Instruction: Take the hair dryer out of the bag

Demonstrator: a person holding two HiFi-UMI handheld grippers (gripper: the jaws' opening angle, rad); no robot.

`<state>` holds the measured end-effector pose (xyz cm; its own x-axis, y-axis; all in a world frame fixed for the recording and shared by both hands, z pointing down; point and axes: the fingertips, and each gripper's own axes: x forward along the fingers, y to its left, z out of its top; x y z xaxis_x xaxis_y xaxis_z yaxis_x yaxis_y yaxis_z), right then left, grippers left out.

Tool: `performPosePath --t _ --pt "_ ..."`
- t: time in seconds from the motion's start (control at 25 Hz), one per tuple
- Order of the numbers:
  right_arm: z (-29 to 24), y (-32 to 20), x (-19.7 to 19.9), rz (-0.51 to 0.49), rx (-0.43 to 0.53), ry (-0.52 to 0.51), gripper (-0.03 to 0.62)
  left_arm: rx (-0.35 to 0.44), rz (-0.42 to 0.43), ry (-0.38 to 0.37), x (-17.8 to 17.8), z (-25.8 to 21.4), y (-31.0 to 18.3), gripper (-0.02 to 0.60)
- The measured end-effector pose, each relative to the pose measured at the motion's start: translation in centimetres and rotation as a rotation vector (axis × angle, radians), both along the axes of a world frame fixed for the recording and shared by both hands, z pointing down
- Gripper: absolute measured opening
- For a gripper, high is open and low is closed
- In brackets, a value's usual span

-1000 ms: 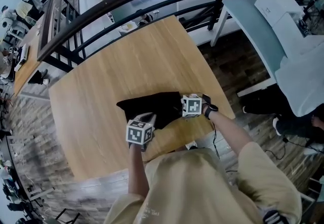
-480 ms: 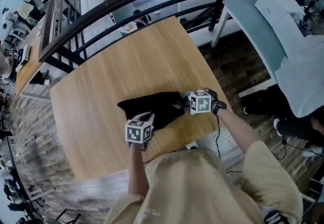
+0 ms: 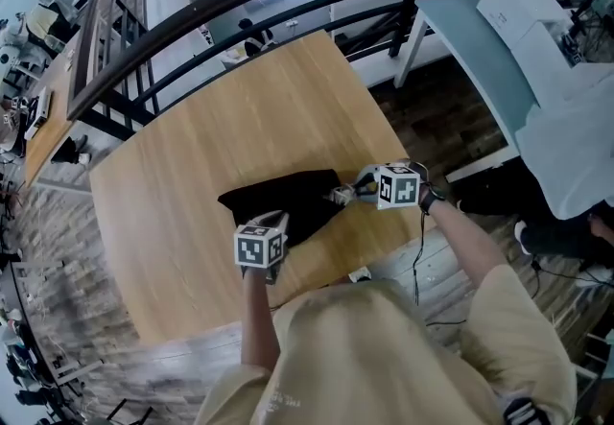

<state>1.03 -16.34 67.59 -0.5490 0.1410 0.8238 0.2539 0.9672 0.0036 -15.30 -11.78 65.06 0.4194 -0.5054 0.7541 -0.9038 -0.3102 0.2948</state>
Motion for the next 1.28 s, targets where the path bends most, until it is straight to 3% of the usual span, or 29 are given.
performPosePath --t 0.92,1.28 --pt "-3.8 -1.7 9.9 0.142 0.055 0.024 0.067 -0.034 0.006 -0.008 0.5 1.0 0.2 0.024" --pt "-3.1 -1.8 12.3 0.258 0.036 0.008 0.066 -0.04 0.007 0.001 0.7 1.0 0.5 0.025"
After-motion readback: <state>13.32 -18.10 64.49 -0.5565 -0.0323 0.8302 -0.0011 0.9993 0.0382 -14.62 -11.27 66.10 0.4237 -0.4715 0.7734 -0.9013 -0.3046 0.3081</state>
